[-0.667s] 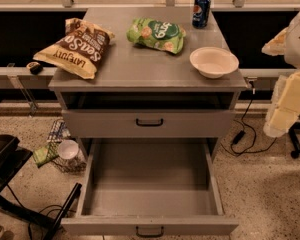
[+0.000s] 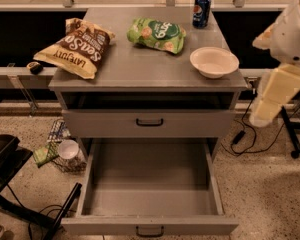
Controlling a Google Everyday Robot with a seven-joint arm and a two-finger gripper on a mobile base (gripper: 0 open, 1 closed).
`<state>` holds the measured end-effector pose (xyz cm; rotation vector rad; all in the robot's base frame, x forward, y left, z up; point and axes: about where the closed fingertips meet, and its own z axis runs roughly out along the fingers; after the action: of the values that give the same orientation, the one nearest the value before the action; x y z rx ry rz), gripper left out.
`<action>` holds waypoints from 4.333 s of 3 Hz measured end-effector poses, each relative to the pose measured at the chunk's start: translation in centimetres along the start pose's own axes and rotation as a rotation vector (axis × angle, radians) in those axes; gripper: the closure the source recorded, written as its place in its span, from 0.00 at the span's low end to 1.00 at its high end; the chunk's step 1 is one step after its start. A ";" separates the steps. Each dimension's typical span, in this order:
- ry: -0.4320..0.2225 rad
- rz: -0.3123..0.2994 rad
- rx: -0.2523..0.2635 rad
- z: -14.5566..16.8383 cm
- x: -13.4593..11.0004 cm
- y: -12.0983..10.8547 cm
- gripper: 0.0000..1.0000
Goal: Place green rice chip bag into middle drawer
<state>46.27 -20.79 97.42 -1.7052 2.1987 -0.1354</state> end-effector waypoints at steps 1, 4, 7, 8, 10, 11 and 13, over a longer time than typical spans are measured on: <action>-0.038 0.004 0.105 1.6 -3.2 -5.9 0.00; -0.243 0.029 0.205 4.3 -10.6 -16.6 0.00; -0.506 0.025 0.272 13.8 -19.3 -25.7 0.00; -0.600 0.031 0.299 17.1 -22.6 -29.5 0.00; -0.688 0.109 0.248 23.7 -26.3 -32.4 0.00; -0.681 0.183 0.168 27.5 -26.6 -31.9 0.19; -0.681 0.192 0.163 27.8 -26.6 -31.9 0.66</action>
Offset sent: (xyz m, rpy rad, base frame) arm 0.1917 0.0528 0.0372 0.1454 -0.2702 -0.0530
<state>90.48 -0.18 86.41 -1.2020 1.7589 0.2700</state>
